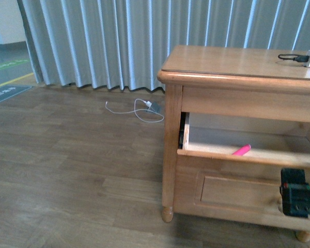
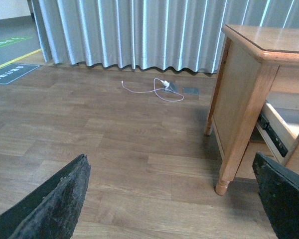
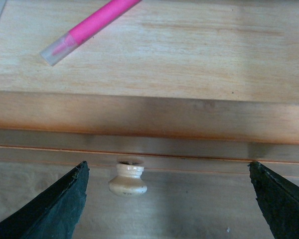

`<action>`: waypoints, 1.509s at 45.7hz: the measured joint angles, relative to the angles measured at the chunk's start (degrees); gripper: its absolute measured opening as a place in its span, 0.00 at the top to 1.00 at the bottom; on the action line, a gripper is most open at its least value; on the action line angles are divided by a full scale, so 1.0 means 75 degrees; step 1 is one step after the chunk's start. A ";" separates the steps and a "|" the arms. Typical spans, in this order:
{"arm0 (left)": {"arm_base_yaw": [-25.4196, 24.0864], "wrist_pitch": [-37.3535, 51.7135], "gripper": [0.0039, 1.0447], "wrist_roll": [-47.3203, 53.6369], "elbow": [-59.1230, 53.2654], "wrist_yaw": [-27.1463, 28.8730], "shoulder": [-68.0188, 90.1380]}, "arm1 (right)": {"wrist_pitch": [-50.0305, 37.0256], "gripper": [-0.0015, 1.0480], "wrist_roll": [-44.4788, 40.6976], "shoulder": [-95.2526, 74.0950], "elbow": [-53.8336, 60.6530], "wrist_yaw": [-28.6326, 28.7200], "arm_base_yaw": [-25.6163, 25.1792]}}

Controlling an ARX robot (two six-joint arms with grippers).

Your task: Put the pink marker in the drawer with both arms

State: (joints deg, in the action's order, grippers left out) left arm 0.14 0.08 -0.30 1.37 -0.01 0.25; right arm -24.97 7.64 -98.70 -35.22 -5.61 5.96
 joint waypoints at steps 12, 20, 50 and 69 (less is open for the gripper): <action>0.0000 0.0000 0.06 0.0000 0.0000 0.0000 0.0000 | -0.1035 0.08 0.0157 -0.1638 -0.1457 -0.0490 0.0020; 0.0000 0.0000 0.06 0.0000 0.0000 0.0000 0.0000 | -0.1320 0.08 0.0143 -0.2433 -0.2320 -0.0694 0.0026; 0.0000 0.0000 0.06 0.0003 0.0000 0.0000 0.0000 | -0.2736 0.08 0.0020 -0.3689 -0.3515 -0.1110 0.0105; 0.0000 0.0000 0.06 0.0003 0.0000 0.0000 0.0000 | -0.1157 0.08 0.0568 0.0055 -0.0653 0.0254 0.0096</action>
State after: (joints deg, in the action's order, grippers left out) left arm 0.14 0.08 -0.27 1.37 -0.01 0.25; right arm -33.65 11.90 -98.28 -40.12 -3.70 6.68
